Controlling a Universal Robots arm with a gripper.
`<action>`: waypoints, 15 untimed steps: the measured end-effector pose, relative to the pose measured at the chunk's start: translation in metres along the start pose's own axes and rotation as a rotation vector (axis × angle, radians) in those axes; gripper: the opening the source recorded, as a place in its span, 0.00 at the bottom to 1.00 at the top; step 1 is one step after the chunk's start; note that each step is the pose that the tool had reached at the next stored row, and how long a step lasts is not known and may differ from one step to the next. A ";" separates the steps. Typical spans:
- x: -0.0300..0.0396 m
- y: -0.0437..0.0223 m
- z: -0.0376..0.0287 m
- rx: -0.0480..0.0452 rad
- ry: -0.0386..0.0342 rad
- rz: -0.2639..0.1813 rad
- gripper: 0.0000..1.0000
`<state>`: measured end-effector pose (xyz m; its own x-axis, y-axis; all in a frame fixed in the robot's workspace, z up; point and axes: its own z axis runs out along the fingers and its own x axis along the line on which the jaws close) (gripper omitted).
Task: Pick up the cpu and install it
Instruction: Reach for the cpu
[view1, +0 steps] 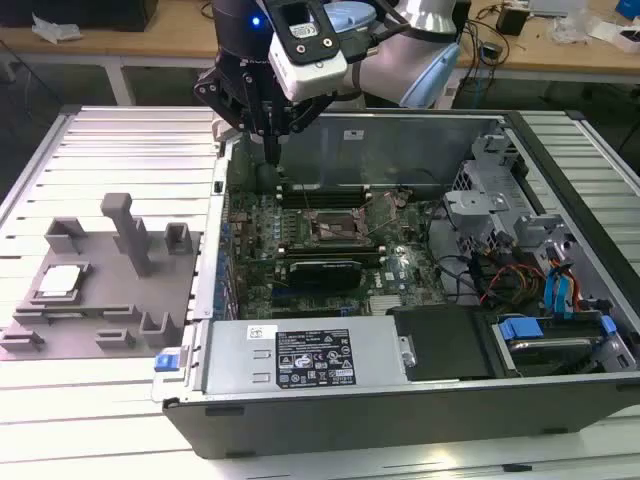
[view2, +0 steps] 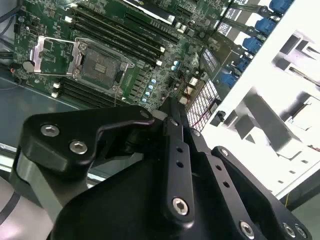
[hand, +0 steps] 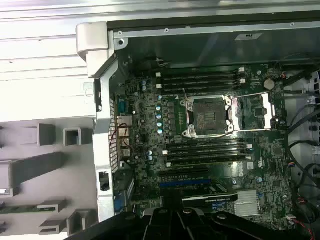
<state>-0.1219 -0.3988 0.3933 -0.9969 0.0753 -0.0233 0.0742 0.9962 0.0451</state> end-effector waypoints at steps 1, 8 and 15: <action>0.0000 0.0000 0.0000 0.0000 0.0000 0.000 0.11; 0.0002 0.0000 0.0000 0.0000 0.0000 0.000 0.11; 0.0043 -0.0003 -0.0001 0.0000 0.0000 0.000 0.11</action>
<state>-0.1261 -0.3988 0.3933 -0.9969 0.0753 -0.0233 0.0742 0.9962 0.0451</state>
